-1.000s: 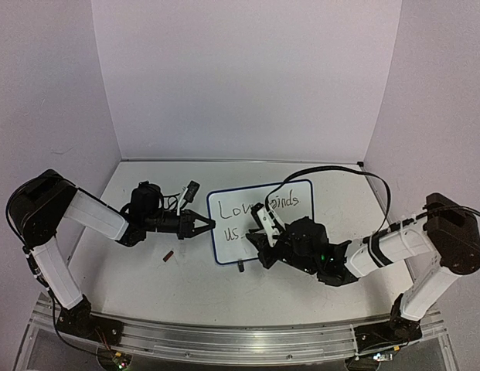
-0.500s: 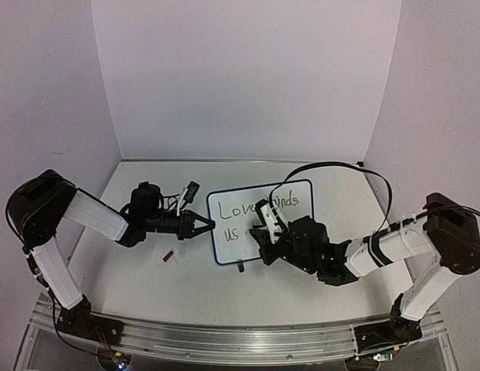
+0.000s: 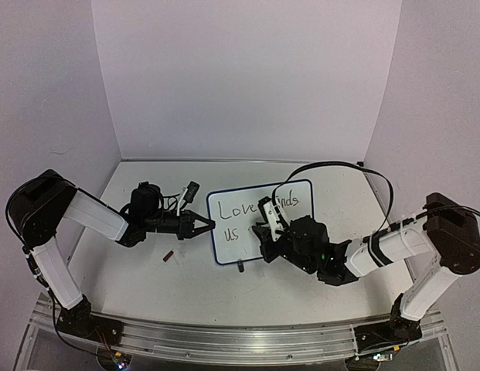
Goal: Write a sentence on the whiteboard
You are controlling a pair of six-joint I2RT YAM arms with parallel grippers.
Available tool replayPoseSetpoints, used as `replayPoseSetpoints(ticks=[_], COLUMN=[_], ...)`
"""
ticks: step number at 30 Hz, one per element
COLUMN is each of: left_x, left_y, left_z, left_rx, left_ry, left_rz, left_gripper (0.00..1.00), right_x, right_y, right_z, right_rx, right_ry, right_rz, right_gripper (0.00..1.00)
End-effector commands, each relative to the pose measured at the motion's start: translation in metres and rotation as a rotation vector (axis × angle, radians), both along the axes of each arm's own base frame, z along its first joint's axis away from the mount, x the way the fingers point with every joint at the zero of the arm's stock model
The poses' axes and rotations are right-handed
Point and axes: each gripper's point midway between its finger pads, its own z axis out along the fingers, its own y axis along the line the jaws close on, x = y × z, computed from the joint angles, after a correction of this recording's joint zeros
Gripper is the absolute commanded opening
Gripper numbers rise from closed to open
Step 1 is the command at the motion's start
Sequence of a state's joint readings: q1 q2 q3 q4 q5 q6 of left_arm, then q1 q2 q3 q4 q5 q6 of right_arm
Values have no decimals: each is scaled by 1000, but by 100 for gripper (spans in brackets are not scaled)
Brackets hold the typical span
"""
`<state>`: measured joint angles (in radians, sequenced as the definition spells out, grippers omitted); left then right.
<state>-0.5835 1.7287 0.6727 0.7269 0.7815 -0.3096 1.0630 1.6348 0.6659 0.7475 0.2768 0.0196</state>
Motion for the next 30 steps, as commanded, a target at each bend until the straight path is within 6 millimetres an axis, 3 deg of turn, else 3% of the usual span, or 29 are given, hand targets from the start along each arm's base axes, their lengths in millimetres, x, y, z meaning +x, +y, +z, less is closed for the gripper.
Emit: replayPoseSetpoints(ticks=[1, 12, 30], left_x=[5, 5, 5], left_y=[1, 1, 1], left_z=[18, 20, 22], left_rx=[-25, -27, -29], left_ry=[-76, -80, -88], left_rz=[19, 19, 19], left_gripper=[0, 0, 0], right_x=[10, 13, -5], right_y=[8, 18, 11], right_z=[22, 20, -15], right_rx=[63, 49, 2], right_ry=[-37, -37, 68], right_rz=[-36, -17, 10], right_gripper=[0, 0, 0])
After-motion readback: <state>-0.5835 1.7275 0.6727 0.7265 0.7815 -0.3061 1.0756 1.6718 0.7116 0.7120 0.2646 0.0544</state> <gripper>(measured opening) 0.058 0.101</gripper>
